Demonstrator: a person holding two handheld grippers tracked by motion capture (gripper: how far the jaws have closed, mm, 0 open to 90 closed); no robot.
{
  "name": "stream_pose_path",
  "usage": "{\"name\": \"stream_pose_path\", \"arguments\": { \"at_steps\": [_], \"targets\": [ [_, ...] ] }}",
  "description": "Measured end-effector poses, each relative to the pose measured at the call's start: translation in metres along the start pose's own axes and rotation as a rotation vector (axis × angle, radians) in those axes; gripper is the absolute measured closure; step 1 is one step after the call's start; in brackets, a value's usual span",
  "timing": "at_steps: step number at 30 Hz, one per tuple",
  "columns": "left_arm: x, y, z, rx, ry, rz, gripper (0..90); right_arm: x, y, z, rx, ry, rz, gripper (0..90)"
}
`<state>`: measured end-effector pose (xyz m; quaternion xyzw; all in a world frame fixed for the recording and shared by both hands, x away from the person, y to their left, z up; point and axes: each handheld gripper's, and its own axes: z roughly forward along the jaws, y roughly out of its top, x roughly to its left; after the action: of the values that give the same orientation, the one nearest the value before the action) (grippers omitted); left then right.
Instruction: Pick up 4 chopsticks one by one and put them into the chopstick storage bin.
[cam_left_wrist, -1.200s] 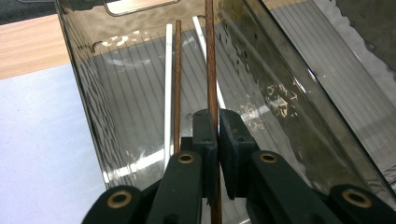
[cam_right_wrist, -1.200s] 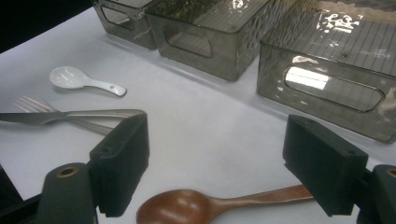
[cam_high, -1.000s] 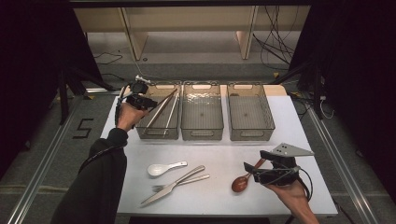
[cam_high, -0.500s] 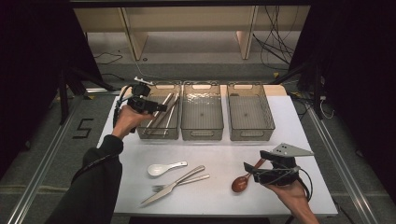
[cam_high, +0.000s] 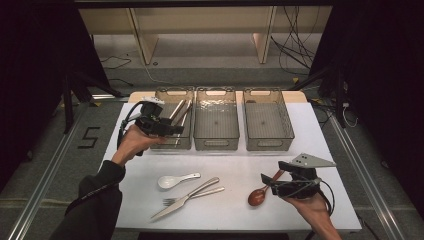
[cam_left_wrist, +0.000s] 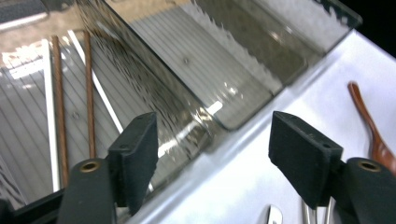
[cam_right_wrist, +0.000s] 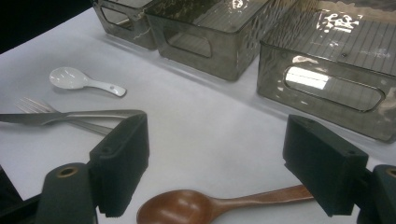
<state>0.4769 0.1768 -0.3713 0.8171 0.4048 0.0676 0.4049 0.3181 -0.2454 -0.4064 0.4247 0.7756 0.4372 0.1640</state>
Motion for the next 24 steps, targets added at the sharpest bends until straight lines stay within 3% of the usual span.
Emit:
{"name": "stream_pose_path", "arguments": {
  "at_steps": [7,16,24],
  "targets": [
    [-0.014,-0.01,-0.006,0.013,-0.011,0.039,28.1,-0.001,0.0,0.0,0.0,0.001,0.0,23.7],
    [-0.031,-0.024,-0.001,0.045,-0.028,0.088,25.3,-0.002,0.0,0.0,-0.001,0.001,0.002,23.7],
    [-0.042,-0.032,0.0,0.059,-0.007,0.134,23.4,0.0,0.001,0.001,0.0,0.004,-0.003,23.7]
  ]
}}
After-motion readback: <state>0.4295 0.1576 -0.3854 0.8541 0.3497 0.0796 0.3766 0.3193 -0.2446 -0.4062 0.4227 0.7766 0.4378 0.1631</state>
